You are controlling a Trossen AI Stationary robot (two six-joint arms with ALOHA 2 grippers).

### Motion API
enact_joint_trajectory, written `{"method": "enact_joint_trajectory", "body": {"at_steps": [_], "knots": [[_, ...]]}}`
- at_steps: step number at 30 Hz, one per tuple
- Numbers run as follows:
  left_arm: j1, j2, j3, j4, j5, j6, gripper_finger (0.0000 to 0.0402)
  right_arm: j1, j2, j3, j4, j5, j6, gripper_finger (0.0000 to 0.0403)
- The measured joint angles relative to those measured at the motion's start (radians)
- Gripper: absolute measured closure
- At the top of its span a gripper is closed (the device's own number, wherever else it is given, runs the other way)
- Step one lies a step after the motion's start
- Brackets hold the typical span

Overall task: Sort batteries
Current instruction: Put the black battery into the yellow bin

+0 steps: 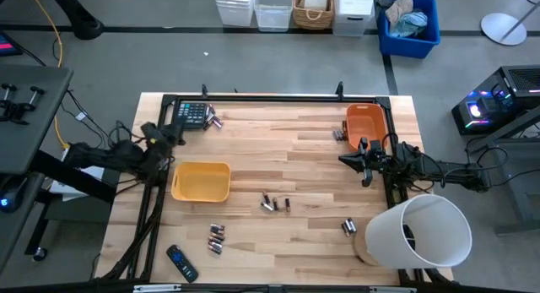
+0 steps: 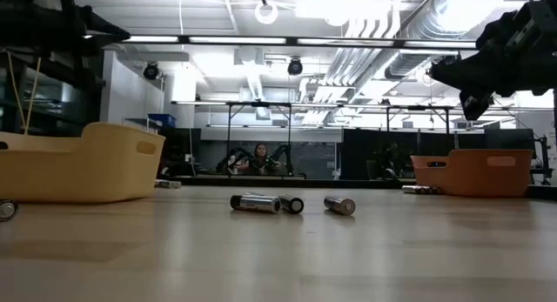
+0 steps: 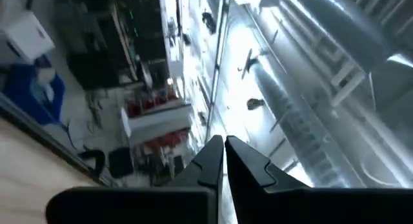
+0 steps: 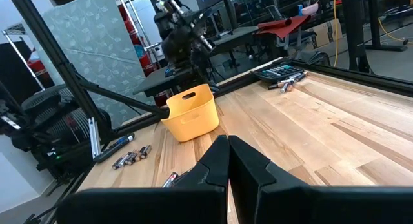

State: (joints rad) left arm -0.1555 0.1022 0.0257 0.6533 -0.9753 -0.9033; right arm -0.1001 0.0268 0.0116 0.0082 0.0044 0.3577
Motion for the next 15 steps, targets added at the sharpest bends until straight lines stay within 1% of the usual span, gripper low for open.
{"method": "enact_joint_trajectory", "body": {"at_steps": [1, 2, 5, 7, 9, 10, 12, 15], "knots": [[0.018, 0.032, 0.02, -0.002, 0.07, 0.016, 0.039, 0.0, 0.0, 0.0, 0.0, 0.0, 0.0, 0.0402], [0.035, 0.075, 0.046, -0.002, 0.168, 0.029, 0.039, 0.0, 0.0, 0.0, 0.0, 0.0, 0.0, 0.0402], [0.074, 0.25, 0.151, -0.003, 0.452, 0.064, 0.039, 0.0, 0.0, 0.0, 0.0, 0.0, 0.0, 0.0402], [0.091, 0.383, 0.235, -0.028, 0.629, 0.161, 0.039, 0.0, 0.0, 0.0, 0.0, 0.0, 0.0, 0.0402], [0.1, 0.497, 0.319, -0.099, 0.778, 0.27, 0.039, 0.0, 0.0, 0.0, 0.0, 0.0, 0.0, 0.0402], [0.103, 0.546, 0.359, -0.145, 0.834, 0.313, 0.039, 0.0, 0.0, 0.0, 0.0, 0.0, 0.0, 0.0402], [0.103, 0.637, 0.42, -0.207, 0.882, 0.357, 0.039, 0.0, 0.0, 0.0, 0.0, 0.0, 0.0, 0.0402], [0.108, 0.751, 0.486, -0.184, 0.863, 0.345, 0.039, 0.0, 0.0, 0.0, 0.0, 0.0, 0.0, 0.0402]]}}
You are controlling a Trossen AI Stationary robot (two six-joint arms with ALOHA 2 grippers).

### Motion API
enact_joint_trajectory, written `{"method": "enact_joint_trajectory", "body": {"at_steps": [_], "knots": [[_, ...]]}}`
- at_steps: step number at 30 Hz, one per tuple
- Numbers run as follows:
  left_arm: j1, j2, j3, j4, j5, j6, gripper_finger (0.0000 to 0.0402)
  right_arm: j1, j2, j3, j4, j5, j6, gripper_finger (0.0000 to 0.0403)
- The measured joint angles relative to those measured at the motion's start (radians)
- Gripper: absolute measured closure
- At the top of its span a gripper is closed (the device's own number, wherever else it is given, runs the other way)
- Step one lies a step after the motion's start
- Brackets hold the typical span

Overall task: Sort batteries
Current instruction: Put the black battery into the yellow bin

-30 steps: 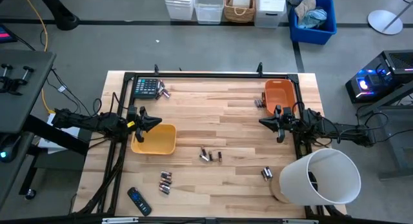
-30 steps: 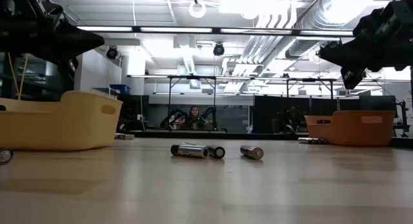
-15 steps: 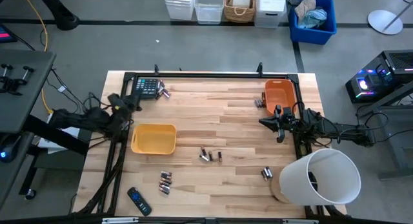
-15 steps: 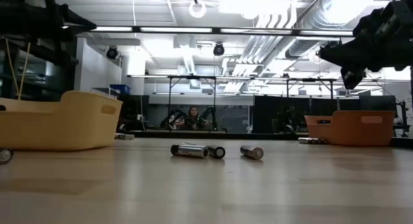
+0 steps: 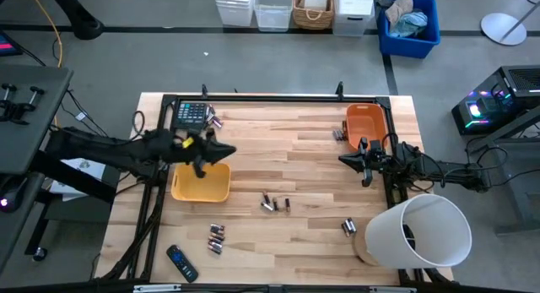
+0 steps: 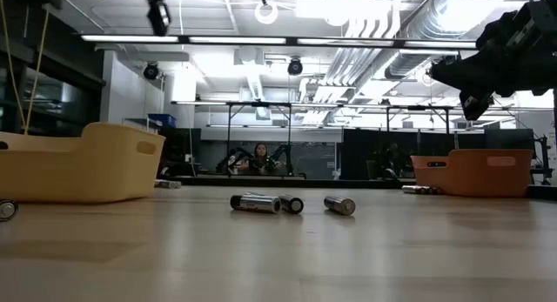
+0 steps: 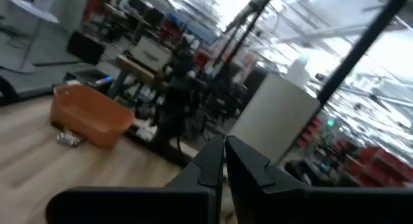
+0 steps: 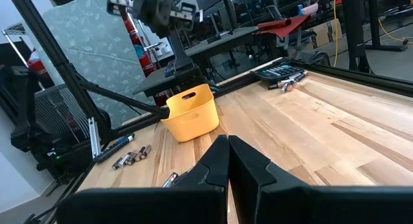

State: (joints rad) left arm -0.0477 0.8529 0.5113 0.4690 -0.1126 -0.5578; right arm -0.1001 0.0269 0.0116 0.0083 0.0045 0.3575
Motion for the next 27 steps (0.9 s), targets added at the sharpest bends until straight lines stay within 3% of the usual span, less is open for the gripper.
{"method": "enact_joint_trajectory", "body": {"at_steps": [4, 9, 11, 14, 17, 20, 22, 27], "knots": [[0.011, 0.11, 0.059, 0.034, -0.044, -0.074, 0.039, 0.0, 0.001, -0.001, 0.055, 0.125, 0.005, 0.0402], [0.018, 0.216, 0.088, 0.127, -0.129, -0.167, 0.039, 0.0, 0.004, -0.001, 0.385, 0.45, 0.416, 0.0402], [0.039, 0.268, 0.117, 0.163, -0.14, -0.127, 0.0389, -0.001, 0.021, -0.001, 0.508, 0.505, 0.446, 0.0402], [0.11, 0.343, 0.266, -0.009, 0.053, 0.005, 0.0379, 0.0, 0.095, -0.001, 0.713, 0.386, 0.427, 0.0402], [0.148, 0.444, 0.49, -0.459, 0.205, 0.203, 0.0357, 0.015, 0.222, 0.024, 0.816, 0.224, 0.456, 0.0402], [0.131, 0.559, 0.673, -0.856, 0.216, 0.454, 0.0326, 0.043, 0.366, 0.116, 0.788, 0.155, 0.479, 0.0402], [0.102, 0.617, 0.749, -1.017, 0.216, 0.599, 0.0303, 0.06, 0.459, 0.2, 0.753, 0.11, 0.457, 0.0402], [0.017, 0.726, 0.774, -1.158, 0.175, 0.967, 0.0252, 0.079, 0.639, 0.468, 0.56, 0.022, 0.271, 0.0402]]}}
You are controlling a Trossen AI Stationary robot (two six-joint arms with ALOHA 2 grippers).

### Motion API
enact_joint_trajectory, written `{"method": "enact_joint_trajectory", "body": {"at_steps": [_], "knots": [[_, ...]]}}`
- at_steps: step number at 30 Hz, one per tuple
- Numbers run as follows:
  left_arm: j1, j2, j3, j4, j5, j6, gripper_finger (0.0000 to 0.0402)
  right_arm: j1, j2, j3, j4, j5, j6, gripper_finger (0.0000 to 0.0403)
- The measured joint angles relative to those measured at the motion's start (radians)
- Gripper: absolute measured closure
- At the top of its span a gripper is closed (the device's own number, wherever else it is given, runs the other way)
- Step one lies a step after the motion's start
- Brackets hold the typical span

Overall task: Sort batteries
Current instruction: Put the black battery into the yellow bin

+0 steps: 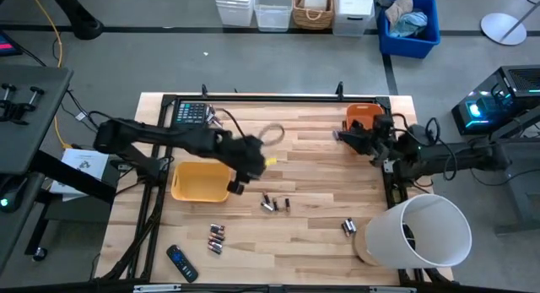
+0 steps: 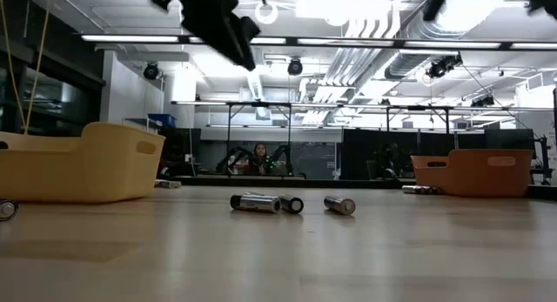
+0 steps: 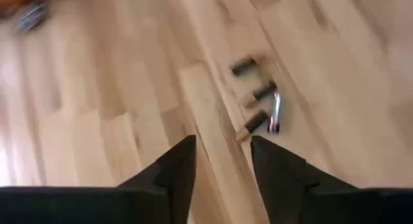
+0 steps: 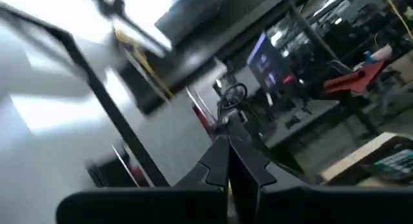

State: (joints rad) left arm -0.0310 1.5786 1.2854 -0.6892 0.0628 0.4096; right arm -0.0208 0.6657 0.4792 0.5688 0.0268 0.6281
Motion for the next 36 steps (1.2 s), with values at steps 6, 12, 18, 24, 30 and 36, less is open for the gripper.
{"method": "enact_joint_trajectory", "body": {"at_steps": [6, 12, 18, 24, 30, 36], "knots": [[-0.04, 0.165, 0.001, 0.092, -0.024, 0.193, 0.0213, -0.017, 0.122, 0.327, -0.519, -0.001, -0.113, 0.0402], [-0.089, 0.307, 0.001, 0.115, -0.019, 0.336, 0.0202, -0.019, 0.197, 0.578, -0.82, 0.028, -0.222, 0.0396], [-0.104, 0.405, 0.001, 0.131, -0.039, 0.392, 0.0202, -0.019, 0.221, 0.667, -0.854, 0.029, -0.252, 0.0396], [-0.062, 0.423, 0.002, 0.142, -0.035, 0.375, 0.0202, -0.018, 0.232, 0.667, -0.884, 0.029, -0.227, 0.0396], [-0.032, 0.441, 0.002, 0.163, 0.058, 0.38, 0.0217, -0.018, 0.245, 0.667, -0.892, 0.03, -0.222, 0.0396], [-0.036, 0.481, 0.006, 0.163, 0.089, 0.398, 0.0322, -0.018, 0.245, 0.667, -0.894, 0.03, -0.225, 0.0396]]}}
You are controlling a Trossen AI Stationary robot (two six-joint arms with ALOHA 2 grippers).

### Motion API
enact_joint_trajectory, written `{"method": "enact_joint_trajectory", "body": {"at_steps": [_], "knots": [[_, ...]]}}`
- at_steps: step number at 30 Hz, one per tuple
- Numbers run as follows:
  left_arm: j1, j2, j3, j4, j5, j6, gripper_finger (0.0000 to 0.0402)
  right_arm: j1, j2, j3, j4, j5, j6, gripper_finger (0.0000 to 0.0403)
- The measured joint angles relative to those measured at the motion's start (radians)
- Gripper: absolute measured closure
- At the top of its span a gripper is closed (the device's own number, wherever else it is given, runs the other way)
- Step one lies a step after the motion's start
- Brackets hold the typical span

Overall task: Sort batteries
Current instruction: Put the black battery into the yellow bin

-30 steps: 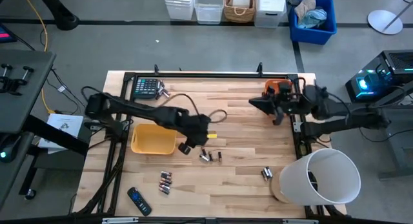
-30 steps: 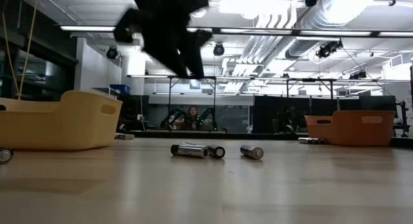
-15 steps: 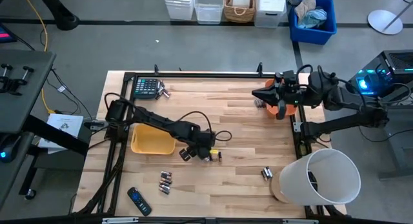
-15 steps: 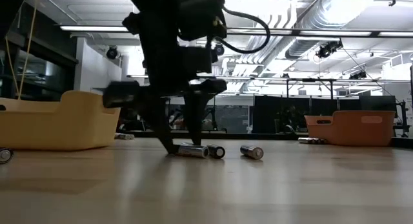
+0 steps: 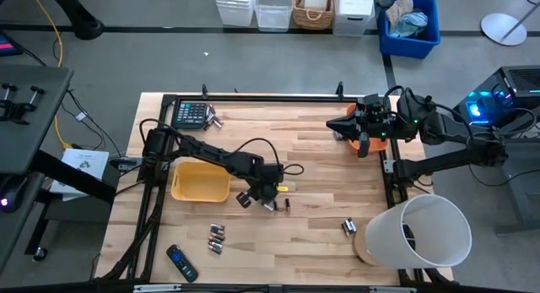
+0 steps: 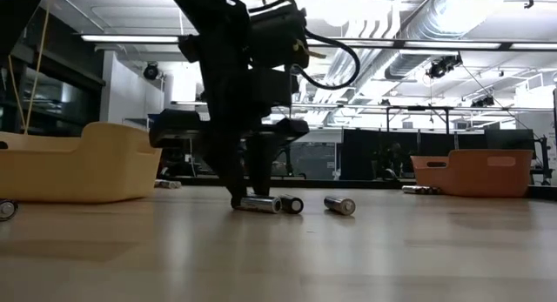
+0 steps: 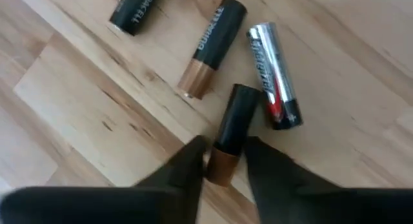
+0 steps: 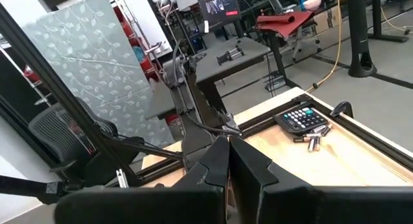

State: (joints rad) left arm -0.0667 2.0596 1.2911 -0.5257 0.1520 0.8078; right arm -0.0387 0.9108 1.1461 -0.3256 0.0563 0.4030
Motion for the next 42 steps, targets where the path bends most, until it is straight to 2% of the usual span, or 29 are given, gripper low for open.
{"method": "enact_joint_trajectory", "body": {"at_steps": [2, 6, 9, 13, 18, 21, 25, 30, 33, 38, 42], "knots": [[-0.003, 0.003, 0.0, -0.006, -0.008, -0.034, 0.0368, 0.0, 0.0, 0.0, 0.0, 0.0, 0.0, 0.0396], [0.037, -0.036, -0.002, -0.058, 0.001, -0.156, 0.0372, 0.0, 0.0, 0.0, 0.0, 0.0, -0.016, 0.0396], [0.102, -0.115, -0.015, -0.175, -0.027, -0.234, 0.0372, 0.0, 0.0, 0.0, 0.0, 0.0, -0.018, 0.0396], [0.188, -0.3, -0.027, -0.217, -0.022, -0.346, 0.0372, 0.0, 0.009, 0.0, 0.001, 0.0, -0.011, 0.0396], [0.211, -0.609, -0.154, -0.258, -0.016, -0.53, 0.0372, 0.0, 0.044, -0.001, 0.013, 0.003, 0.014, 0.0396], [0.14, -0.807, -0.246, -0.308, -0.022, -0.671, 0.0372, -0.001, 0.083, -0.001, 0.022, 0.003, -0.033, 0.0396], [-0.044, -0.974, -0.364, -0.369, -0.079, -0.86, 0.0372, -0.001, 0.137, -0.001, 0.042, 0.003, -0.043, 0.0396], [-0.251, -1.001, -0.464, -0.379, -0.14, -1.052, 0.0372, -0.001, 0.185, -0.001, 0.075, 0.026, -0.045, 0.0396], [-0.313, -0.97, -0.484, -0.4, -0.198, -1.084, 0.034, -0.001, 0.198, -0.001, 0.077, 0.06, -0.045, 0.0396], [-0.333, -0.911, -0.471, -0.445, -0.299, -1.05, 0.0243, -0.001, 0.195, -0.001, 0.088, 0.1, -0.043, 0.0386], [-0.336, -0.876, -0.386, -0.446, -0.268, -1.05, 0.0181, -0.001, 0.194, -0.001, 0.104, 0.101, -0.042, 0.0369]]}}
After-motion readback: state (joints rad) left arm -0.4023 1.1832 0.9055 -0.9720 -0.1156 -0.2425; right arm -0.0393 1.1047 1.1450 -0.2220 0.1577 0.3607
